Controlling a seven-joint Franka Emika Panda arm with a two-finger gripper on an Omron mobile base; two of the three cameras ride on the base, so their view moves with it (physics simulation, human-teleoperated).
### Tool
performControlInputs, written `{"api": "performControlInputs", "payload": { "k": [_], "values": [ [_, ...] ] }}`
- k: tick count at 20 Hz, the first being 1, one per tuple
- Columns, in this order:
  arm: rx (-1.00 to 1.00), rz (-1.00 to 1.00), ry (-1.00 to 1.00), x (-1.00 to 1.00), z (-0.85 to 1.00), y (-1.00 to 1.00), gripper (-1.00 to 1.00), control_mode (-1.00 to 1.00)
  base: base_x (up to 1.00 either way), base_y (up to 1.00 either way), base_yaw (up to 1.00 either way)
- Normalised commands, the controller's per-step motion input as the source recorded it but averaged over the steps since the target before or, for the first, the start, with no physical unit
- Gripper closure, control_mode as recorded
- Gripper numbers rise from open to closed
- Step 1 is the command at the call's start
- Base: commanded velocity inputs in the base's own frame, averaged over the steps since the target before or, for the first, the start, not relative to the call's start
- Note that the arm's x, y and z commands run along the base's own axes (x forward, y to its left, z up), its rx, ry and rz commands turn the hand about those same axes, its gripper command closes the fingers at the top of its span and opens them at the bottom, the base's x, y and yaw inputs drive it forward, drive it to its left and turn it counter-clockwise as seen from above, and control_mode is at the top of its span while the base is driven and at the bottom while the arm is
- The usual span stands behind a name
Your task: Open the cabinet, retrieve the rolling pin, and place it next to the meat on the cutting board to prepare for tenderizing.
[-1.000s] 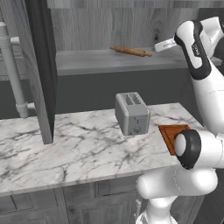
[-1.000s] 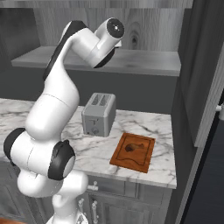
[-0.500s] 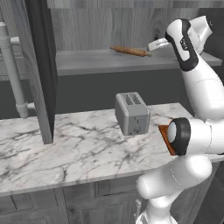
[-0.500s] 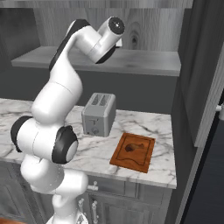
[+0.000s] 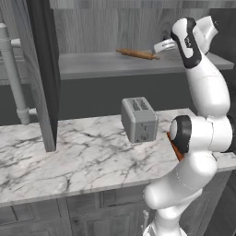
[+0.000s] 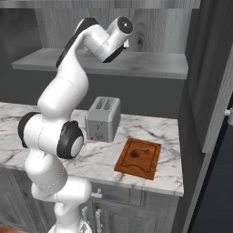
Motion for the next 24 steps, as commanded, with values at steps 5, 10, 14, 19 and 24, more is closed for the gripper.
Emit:
{"api": "performControlInputs", "payload": {
  "k": [5, 10, 14, 19, 24],
  "values": [
    [0.0, 0.02, -0.05, 0.15, -0.2, 0.0, -1.0, -1.0, 0.0, 0.0, 0.0],
    [0.0, 0.02, 0.0, 0.24, -0.13, 0.0, -1.0, -1.0, 0.0, 0.0, 0.0],
    [0.0, 0.01, 0.0, 0.28, -0.1, 0.04, -1.0, -1.0, 0.0, 0.0, 0.0],
    [0.0, 0.01, 0.0, 0.31, -0.07, 0.01, -1.0, -1.0, 0.0, 0.0, 0.0],
    [0.0, 0.02, 0.0, 0.3, -0.07, 0.0, -1.0, -1.0, 0.0, 0.0, 0.0]
  ]
}}
